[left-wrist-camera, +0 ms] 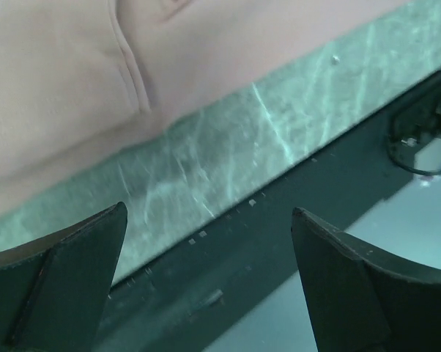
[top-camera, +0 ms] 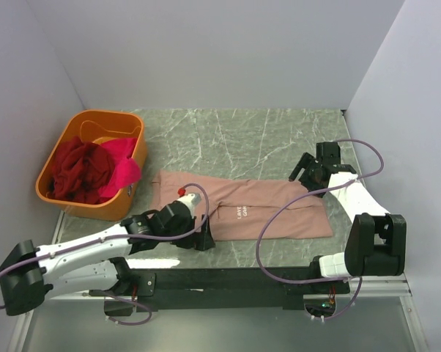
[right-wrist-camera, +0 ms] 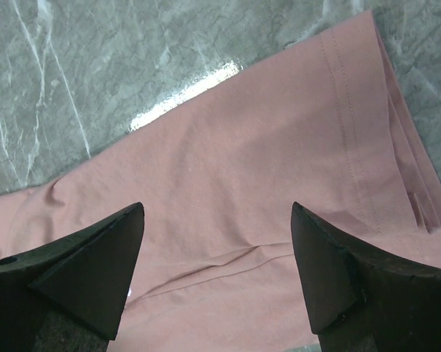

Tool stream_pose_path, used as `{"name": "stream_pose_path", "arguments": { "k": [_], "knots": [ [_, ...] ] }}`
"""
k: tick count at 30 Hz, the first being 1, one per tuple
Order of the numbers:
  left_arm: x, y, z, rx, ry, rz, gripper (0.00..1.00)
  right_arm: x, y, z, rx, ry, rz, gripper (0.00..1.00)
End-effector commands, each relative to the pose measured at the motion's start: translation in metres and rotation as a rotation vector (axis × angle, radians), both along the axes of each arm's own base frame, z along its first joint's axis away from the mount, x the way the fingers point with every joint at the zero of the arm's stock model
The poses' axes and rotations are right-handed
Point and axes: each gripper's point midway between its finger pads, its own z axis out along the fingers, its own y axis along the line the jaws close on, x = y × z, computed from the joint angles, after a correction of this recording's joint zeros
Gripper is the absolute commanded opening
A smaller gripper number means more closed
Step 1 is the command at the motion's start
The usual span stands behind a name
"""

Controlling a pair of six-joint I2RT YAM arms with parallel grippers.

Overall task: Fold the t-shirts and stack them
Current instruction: Fold the tshirt

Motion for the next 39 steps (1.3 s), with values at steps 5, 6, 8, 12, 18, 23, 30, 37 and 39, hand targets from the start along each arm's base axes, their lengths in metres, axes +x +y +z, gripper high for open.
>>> {"name": "stream_pose_path", "arguments": {
  "k": [5, 6, 8, 12, 18, 23, 30, 37, 39],
  "knots": [
    [0.045, 0.012, 0.041, 0.014, -0.171, 0.232, 0.99, 0.014, 0.005, 0.017, 0.004, -0.073, 0.034, 0.87],
    [0.056, 0.011, 0.039, 0.037, -0.194, 0.269, 0.99, 0.014, 0.006, 0.017, 0.012, -0.078, 0.040, 0.87],
    [0.084, 0.016, 0.043, 0.051, -0.235, 0.378, 0.99, 0.015, 0.009, 0.015, 0.019, -0.079, 0.059, 0.87],
    [0.128, 0.027, 0.019, 0.095, -0.169, 0.484, 0.99, 0.016, 0.023, 0.005, 0.007, -0.043, 0.123, 0.87],
    [0.176, 0.048, -0.016, 0.182, -0.086, 0.554, 0.99, 0.015, 0.040, -0.026, -0.011, 0.051, 0.173, 0.87],
    [0.208, 0.043, -0.021, 0.189, -0.067, 0.591, 0.99, 0.006, 0.044, -0.057, -0.022, 0.138, 0.196, 0.87],
    [0.253, 0.032, -0.066, 0.254, 0.012, 0.573, 0.99, -0.033, 0.066, -0.076, -0.006, 0.203, 0.276, 0.87],
    [0.371, 0.000, -0.059, 0.209, -0.080, 0.543, 0.99, -0.125, 0.120, -0.087, 0.052, 0.280, 0.486, 0.87],
    [0.391, -0.010, -0.086, 0.239, -0.064, 0.487, 0.99, -0.155, 0.156, -0.081, 0.094, 0.275, 0.649, 0.87]
  ]
}}
